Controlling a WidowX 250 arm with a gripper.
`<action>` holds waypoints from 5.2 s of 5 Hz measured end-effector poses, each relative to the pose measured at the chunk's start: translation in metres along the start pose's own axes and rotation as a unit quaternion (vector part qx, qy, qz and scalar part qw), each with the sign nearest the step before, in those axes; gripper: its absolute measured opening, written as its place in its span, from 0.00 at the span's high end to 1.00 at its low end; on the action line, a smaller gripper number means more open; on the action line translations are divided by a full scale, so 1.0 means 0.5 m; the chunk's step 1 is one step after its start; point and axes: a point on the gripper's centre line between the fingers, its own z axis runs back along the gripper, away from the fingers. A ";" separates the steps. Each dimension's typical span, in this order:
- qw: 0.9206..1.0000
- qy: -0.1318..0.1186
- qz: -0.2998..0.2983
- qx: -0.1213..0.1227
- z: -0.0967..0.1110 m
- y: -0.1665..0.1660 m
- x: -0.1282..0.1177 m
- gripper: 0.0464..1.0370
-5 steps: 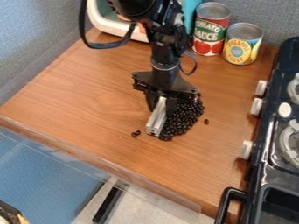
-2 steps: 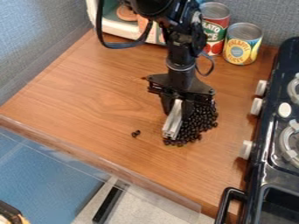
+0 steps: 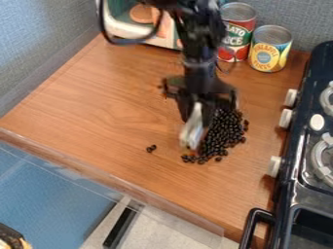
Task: Sweep into pile
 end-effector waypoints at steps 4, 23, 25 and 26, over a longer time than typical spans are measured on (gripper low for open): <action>0.999 -0.026 -0.018 0.030 0.062 0.206 0.043 0.68; 0.961 -0.036 -0.274 0.002 -0.056 0.070 0.052 0.68; 0.961 -0.021 -0.275 -0.018 -0.052 0.041 0.028 0.68; 0.960 -0.014 -0.279 -0.026 -0.051 0.034 0.021 0.68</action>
